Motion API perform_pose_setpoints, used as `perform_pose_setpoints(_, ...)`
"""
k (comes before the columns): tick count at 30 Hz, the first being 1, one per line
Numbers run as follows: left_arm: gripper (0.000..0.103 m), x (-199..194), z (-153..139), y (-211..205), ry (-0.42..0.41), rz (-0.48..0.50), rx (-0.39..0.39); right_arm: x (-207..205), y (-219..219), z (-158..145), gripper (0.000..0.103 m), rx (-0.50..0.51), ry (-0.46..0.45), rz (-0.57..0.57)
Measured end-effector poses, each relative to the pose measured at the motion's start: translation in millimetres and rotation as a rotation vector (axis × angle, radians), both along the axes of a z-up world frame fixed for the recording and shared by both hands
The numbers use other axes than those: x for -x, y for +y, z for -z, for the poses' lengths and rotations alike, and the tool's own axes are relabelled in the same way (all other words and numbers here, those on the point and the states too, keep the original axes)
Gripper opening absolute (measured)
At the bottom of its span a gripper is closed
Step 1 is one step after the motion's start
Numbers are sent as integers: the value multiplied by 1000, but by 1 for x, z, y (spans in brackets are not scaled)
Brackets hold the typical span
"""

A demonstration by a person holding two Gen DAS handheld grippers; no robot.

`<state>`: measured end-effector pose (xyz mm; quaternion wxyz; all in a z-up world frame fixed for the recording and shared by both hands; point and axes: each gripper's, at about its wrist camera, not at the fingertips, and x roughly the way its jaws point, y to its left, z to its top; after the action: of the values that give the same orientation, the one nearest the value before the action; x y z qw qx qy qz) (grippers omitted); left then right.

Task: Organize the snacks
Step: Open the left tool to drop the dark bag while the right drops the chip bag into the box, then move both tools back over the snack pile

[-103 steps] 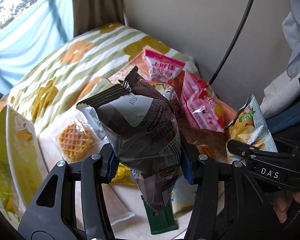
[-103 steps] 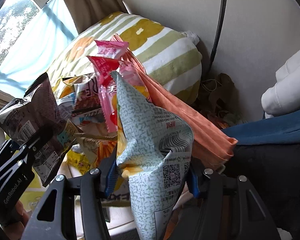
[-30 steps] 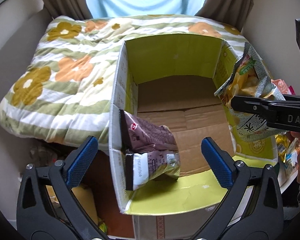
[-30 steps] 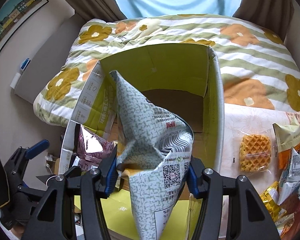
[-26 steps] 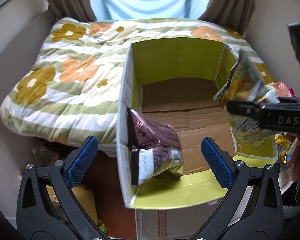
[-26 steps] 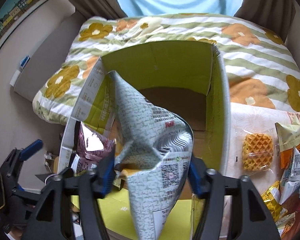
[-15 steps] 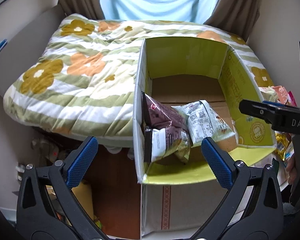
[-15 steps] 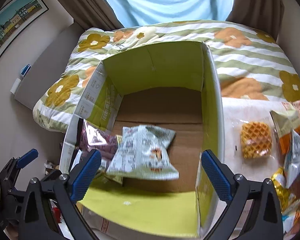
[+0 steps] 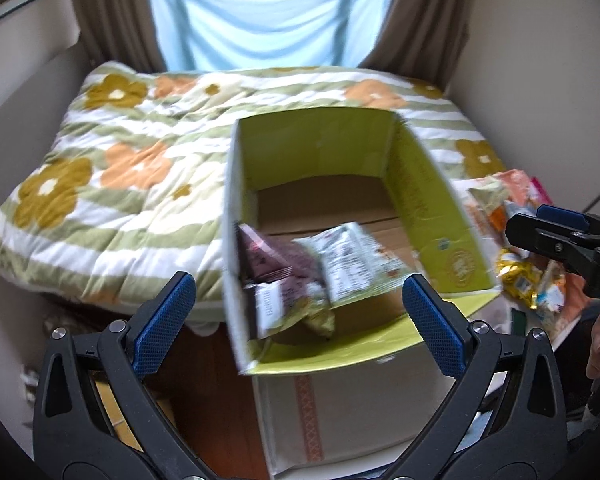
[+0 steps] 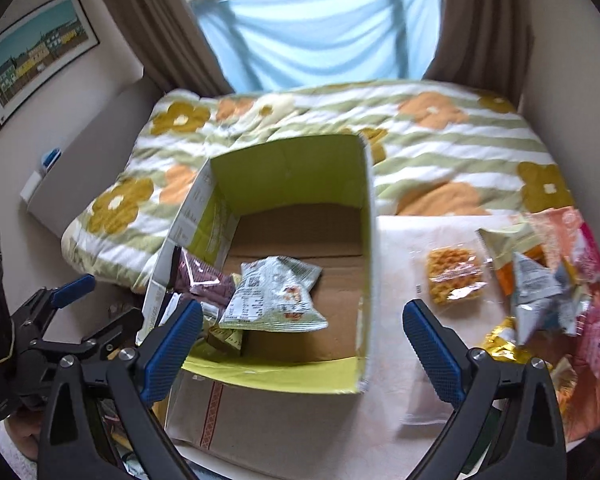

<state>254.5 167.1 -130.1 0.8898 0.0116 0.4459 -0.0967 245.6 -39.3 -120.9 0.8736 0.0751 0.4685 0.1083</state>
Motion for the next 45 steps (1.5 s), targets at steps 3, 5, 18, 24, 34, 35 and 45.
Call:
perform_pose_setpoints(3, 103, 1, -5, -17, -16, 40, 3, 9, -16, -7, 100, 13, -13, 49)
perform_pose_setpoints(5, 102, 2, -8, -30, -19, 65, 7, 15, -28, -10, 100, 7, -20, 76)
perform_pose_setpoints(18, 103, 3, -15, -166, -22, 174, 34, 56, -179, -18, 100, 30, -48, 286)
perform_pose_setpoints(24, 103, 2, -3, -251, 14, 209, 47, 70, -251, -5, 100, 58, -20, 317)
perform_pose_setpoints(34, 102, -14, 34, -359, 89, 194, 42, 68, -321, 33, 100, 131, 40, 246)
perform_pose_setpoints(35, 102, -17, 38, -366, 95, 194, 37, 67, -325, 38, 100, 138, 45, 238)
perform_pose_setpoints(45, 102, -56, 85, -413, 174, 270, 0, 53, -339, 90, 100, 136, 124, 274)
